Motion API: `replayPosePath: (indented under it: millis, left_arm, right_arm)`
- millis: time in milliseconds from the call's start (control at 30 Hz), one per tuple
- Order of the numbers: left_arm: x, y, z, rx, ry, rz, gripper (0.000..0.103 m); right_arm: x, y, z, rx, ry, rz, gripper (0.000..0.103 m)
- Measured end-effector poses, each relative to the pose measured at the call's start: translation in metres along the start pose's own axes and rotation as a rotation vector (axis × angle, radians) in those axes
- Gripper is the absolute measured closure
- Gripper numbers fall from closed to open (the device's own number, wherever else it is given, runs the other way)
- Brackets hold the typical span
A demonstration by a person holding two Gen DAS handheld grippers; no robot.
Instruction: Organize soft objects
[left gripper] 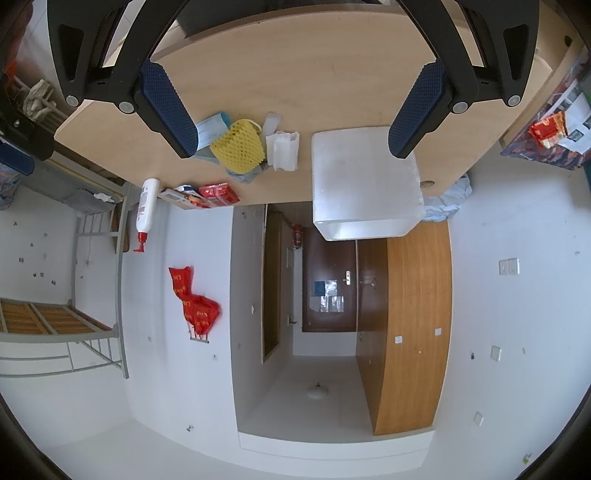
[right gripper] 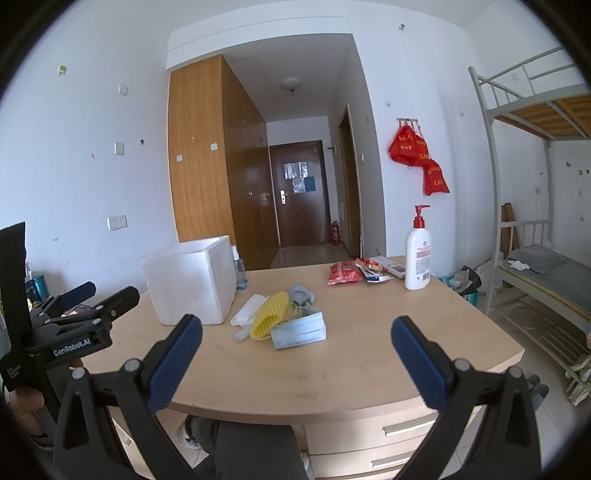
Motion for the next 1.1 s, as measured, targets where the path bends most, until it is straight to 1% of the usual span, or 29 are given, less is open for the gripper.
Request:
replayPosePath:
  millis: [300,467,667,833,1100]
  left_arm:
    - [-0.004,-0.006,-0.002,-0.001,-0.012,-0.007,0.000]
    - [-0.008,-0.012,-0.002,-0.011,-0.008,-0.009,0.000]
    - [-0.018,-0.015,0.002,-0.011,0.006,-0.014,0.000]
    - [-0.033,-0.019,0.007,-0.022,0.013,-0.028,0.000]
    - [-0.075,-0.020,0.017,-0.039,0.019,-0.085,0.000]
  right_arm:
    - [-0.008,-0.004,0.004,-0.020,-0.004,-0.010,0.000]
    - [-0.007,-0.009,0.007,-0.034,-0.004,-0.001,0.000]
    - [-0.013,-0.012,0.011,-0.041,0.000,-0.014,0.000]
    - [-0.031,-0.019,0.017,-0.046,-0.005,-0.031,0.000]
    - [-0.075,-0.028,0.036,-0.071,-0.013,-0.083,0.000]
Point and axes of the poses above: each gripper's, at about its wrist camera, not at the fingertips, and x roughly against the way its jaws point, z to its right, y to its underside, the point moved 4 cm from there along -x, roughly the way its jaws point, and after that the axes turned 13 degrees about -y, right-handed, at the moved point
